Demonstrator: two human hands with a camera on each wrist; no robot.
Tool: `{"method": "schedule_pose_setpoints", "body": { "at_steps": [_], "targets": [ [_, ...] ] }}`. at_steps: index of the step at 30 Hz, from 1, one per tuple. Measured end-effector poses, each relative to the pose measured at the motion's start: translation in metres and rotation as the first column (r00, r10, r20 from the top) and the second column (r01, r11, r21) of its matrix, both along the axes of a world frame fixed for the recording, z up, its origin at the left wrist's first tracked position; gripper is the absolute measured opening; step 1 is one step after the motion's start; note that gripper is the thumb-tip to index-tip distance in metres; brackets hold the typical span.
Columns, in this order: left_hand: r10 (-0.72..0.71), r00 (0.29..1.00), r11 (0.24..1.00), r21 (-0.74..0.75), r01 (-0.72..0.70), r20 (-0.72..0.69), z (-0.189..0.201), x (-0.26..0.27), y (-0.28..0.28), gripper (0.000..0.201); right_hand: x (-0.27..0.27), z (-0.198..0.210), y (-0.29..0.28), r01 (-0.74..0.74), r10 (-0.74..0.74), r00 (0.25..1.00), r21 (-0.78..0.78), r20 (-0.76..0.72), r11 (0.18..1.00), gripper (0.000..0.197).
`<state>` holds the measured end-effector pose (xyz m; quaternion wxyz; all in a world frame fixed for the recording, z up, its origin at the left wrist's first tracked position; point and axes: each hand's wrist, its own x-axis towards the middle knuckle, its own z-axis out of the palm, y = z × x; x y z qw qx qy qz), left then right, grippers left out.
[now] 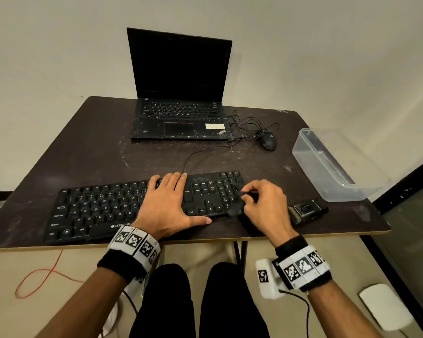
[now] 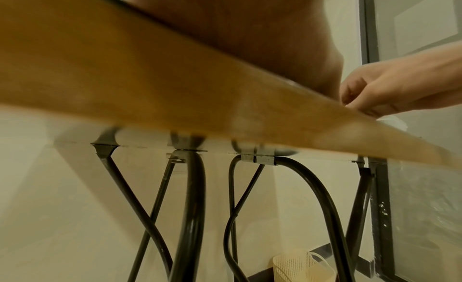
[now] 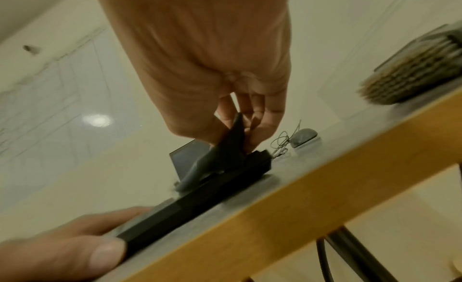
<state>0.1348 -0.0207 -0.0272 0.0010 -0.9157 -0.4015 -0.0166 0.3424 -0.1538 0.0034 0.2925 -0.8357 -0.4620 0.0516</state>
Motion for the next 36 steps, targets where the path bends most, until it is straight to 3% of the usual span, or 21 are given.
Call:
{"method": "schedule_pose_setpoints", "body": {
  "at_steps": [2,5,11,16,22,28,34,36],
  "targets": [
    [-0.003,1.0,1.0,-0.021,0.003,-0.001,-0.002,-0.003,-0.001,0.145,0.009,-0.001,-0.002,0.043,-0.043,0.999,0.003,0.017,0.999,0.012],
    [-0.009,1.0,1.0,-0.01,0.009,-0.006,-0.001,-0.002,-0.001,0.146,-0.002,-0.003,-0.013,-0.025,0.027,0.998,-0.039,0.053,0.999,0.014],
    [-0.01,1.0,1.0,-0.013,0.01,-0.005,-0.003,-0.002,-0.002,0.146,0.02,0.011,0.004,0.047,-0.052,0.996,-0.067,-0.077,0.997,0.009],
    [-0.005,1.0,1.0,-0.016,0.005,-0.001,-0.003,-0.003,-0.002,0.146,0.009,0.003,-0.017,0.028,-0.036,0.996,-0.099,-0.078,0.995,0.012],
    [-0.003,1.0,1.0,-0.026,0.003,-0.005,-0.001,-0.002,-0.004,0.146,0.019,0.018,0.036,0.019,-0.031,0.993,-0.107,-0.115,0.994,0.013],
    [0.002,1.0,0.999,-0.038,-0.002,0.008,0.001,-0.002,-0.003,0.147,0.011,0.017,-0.005,-0.014,-0.003,0.998,-0.246,-0.068,0.969,0.014],
    [-0.006,1.0,1.0,-0.008,0.006,0.009,0.0,-0.002,-0.002,0.147,0.034,0.032,0.066,-0.079,0.046,0.989,-0.239,-0.141,0.968,0.016],
    [-0.002,1.0,1.0,-0.005,0.002,0.021,-0.002,-0.002,-0.002,0.147,0.038,0.03,0.063,-0.086,0.053,0.991,-0.266,-0.127,0.96,0.016]
  ]
}}
